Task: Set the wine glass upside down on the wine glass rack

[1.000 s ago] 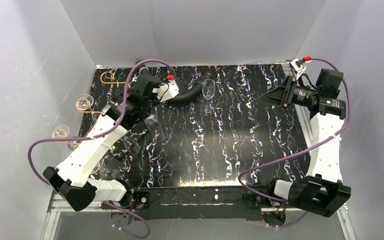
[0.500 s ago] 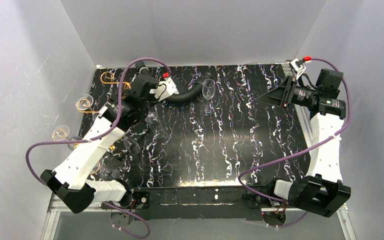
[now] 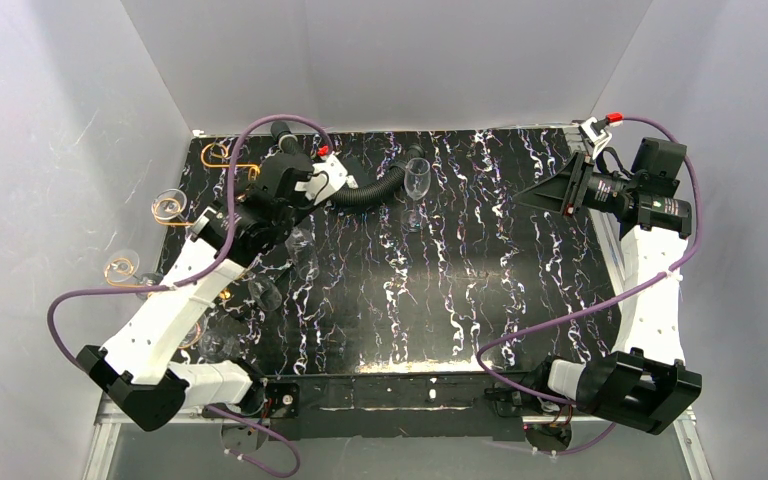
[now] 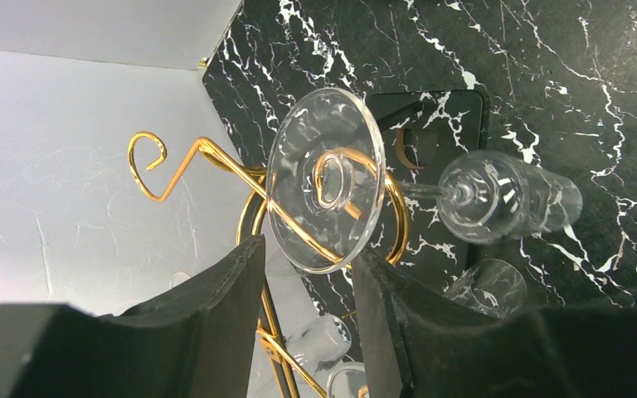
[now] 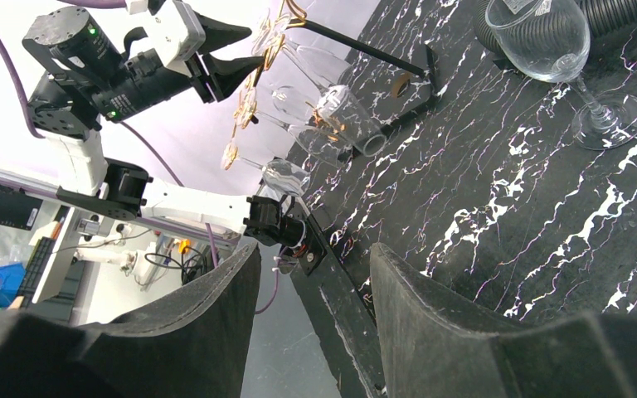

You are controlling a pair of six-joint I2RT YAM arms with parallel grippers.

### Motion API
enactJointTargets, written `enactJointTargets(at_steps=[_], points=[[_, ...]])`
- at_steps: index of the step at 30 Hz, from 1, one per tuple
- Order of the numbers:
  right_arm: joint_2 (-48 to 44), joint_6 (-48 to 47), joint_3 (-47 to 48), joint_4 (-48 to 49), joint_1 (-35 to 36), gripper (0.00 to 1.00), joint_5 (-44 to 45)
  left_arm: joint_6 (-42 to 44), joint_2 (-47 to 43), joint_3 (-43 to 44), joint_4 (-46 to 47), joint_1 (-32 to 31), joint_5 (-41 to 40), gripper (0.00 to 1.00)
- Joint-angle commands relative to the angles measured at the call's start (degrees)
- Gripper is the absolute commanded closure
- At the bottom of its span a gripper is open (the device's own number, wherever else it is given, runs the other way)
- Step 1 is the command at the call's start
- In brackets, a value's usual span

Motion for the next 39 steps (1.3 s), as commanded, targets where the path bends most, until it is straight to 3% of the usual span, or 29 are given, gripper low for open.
enactJointTargets(at_steps=[1, 28, 39], points=[[-0.63, 0.17, -0.70, 2.22, -0.13, 0.41, -1.44, -2.18, -2.39, -0.63, -1.85, 0.34, -0.96, 0.56], [-0.23, 0.18, -0.91, 2.12, -0.13, 0.41, -0.81, -13.66, -6.21, 1.31, -8.80, 0.34, 5.85, 0.37], [2.70, -12.40, 6.56, -8.61, 2.89, 0.39, 4.88, -29.54, -8.65, 11.12, -17.25, 0.40, 16.23, 0.19]])
